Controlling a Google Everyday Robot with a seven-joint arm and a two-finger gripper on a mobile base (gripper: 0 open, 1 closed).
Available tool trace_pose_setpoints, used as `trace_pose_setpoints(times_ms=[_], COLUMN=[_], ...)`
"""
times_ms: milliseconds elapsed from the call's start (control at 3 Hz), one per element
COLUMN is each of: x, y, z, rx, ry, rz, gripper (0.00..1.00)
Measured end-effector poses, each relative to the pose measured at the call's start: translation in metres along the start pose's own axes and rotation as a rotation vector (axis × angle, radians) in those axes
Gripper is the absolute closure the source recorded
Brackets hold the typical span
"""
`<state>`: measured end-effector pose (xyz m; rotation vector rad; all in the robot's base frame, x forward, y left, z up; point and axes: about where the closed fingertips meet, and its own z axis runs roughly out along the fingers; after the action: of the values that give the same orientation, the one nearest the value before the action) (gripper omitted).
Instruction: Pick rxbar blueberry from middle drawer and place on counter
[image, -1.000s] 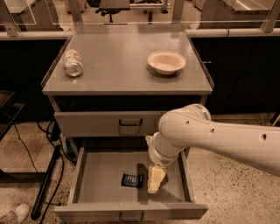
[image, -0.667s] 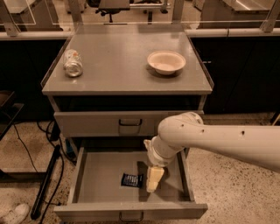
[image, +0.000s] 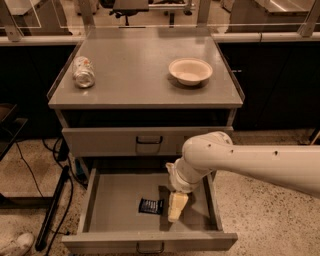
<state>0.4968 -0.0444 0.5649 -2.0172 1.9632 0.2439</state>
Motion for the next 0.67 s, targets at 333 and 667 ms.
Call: trace_pose_setpoints(times_ms=[333, 667], x=[0.02, 0.033], y=[0.001, 0.0], z=[0.023, 0.045], rx=[-0.033, -0.055], ry=[0.011, 0.016], rz=[0.057, 0.109], gripper=[0.0, 0.0])
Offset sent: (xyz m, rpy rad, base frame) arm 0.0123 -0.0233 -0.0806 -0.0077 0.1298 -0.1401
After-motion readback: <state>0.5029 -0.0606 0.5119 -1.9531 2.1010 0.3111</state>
